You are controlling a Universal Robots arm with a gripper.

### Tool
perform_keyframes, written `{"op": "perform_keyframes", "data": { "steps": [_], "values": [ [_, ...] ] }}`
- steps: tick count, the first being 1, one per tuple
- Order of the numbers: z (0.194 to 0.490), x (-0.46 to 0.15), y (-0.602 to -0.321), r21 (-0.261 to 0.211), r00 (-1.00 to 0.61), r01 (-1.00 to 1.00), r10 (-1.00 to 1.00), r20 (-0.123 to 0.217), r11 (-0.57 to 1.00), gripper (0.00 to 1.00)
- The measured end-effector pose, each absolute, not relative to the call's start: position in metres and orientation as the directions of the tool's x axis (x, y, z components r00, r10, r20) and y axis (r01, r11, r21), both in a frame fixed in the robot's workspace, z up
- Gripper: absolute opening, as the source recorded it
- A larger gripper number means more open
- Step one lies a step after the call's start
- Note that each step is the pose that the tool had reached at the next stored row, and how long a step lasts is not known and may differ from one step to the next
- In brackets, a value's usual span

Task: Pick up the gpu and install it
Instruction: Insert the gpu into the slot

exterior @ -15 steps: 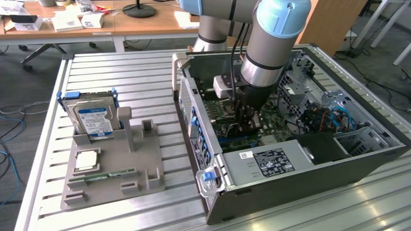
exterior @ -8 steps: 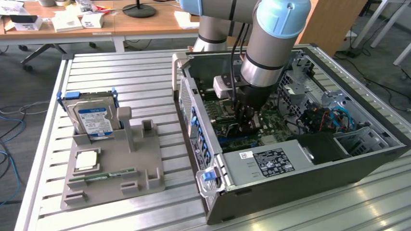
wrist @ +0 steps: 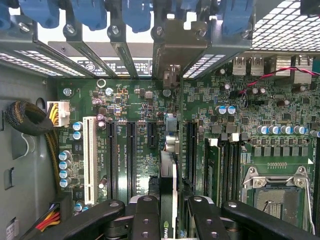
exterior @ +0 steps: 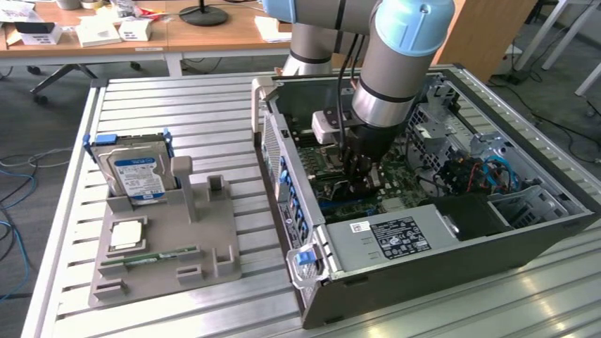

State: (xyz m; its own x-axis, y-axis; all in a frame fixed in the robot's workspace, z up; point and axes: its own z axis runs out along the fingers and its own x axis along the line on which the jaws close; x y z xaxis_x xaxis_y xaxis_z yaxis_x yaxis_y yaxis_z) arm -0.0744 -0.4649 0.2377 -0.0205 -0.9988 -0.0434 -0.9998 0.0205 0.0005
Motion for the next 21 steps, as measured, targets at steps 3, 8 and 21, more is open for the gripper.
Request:
{"op": "perform_keyframes", "data": {
  "steps": [3, 8, 21],
  "values": [
    [0.2377, -0.0744, -0.4649, 0.001, -0.02, -1.0, -0.999, -0.043, 0.02, 0.27],
    [0.2377, -0.0745, -0.4649, 0.001, -0.02, -1.0, -0.999, -0.043, 0.02, 0.27],
    [0.2377, -0.0745, -0.4649, 0.0, -0.02, -1.0, -0.999, -0.047, 0.02, 0.27]
  ]
}}
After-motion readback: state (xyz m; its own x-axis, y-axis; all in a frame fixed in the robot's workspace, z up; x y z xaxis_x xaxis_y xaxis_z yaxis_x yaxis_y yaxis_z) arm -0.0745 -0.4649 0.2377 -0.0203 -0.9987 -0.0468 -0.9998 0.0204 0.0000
